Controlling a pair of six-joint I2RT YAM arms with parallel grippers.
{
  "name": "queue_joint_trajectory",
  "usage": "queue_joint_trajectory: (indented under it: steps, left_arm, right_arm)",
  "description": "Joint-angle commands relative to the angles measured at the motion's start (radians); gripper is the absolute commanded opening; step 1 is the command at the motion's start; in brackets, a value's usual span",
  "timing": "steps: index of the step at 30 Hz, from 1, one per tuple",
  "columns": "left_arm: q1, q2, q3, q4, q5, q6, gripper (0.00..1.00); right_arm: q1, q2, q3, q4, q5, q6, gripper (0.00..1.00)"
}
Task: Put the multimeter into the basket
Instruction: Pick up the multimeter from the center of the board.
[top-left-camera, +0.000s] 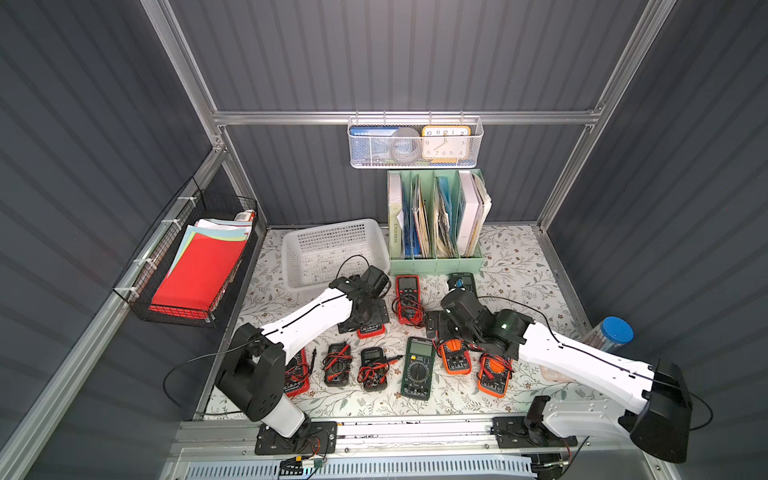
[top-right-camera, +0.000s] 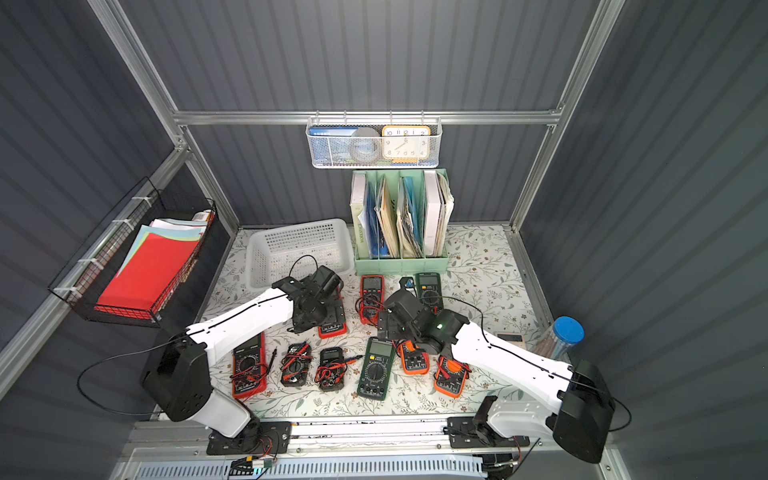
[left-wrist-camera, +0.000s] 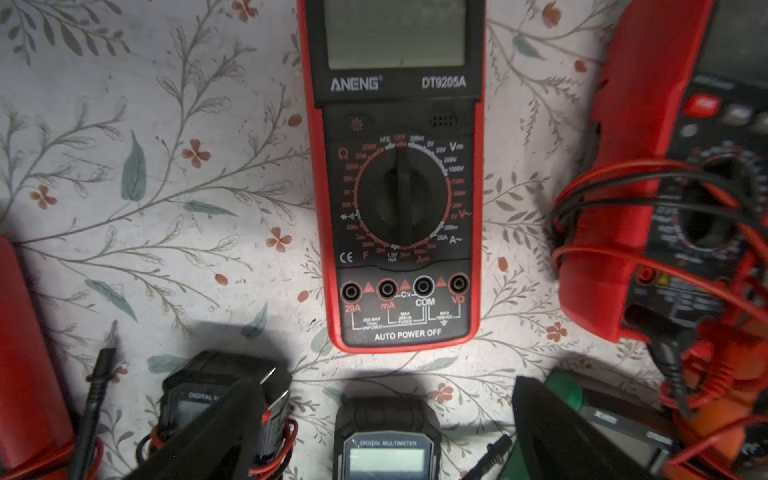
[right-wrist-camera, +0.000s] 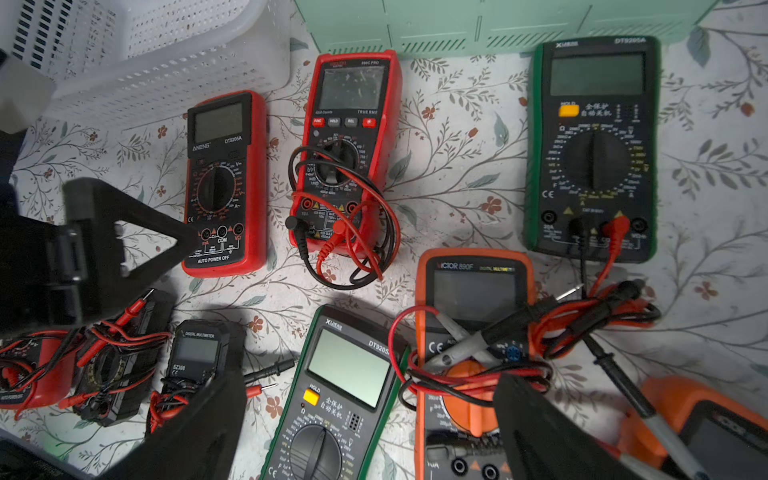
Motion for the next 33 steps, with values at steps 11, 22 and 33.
queue_joint_trajectory:
  steps: [11,22,33]
  left_arm:
    - [-0.022,0.161,0.041,0.049,-0.027,-0.004,0.99]
    - [-0.022,0.197,0.039,0.086,0.006,0.029,0.99]
    - [-0.017,0.242,0.028,0.109,-0.006,0.039,0.99]
  right_arm:
    - [-0.042,-0.065,-0.02,-0.004,-0.068,-0.012,0.99]
    - [-0.045,-0.059,-0.034,0.014,-0.075,0.003,0.99]
    - [-0.045,-0.062,-0.03,0.008,-0.067,0.005,0.99]
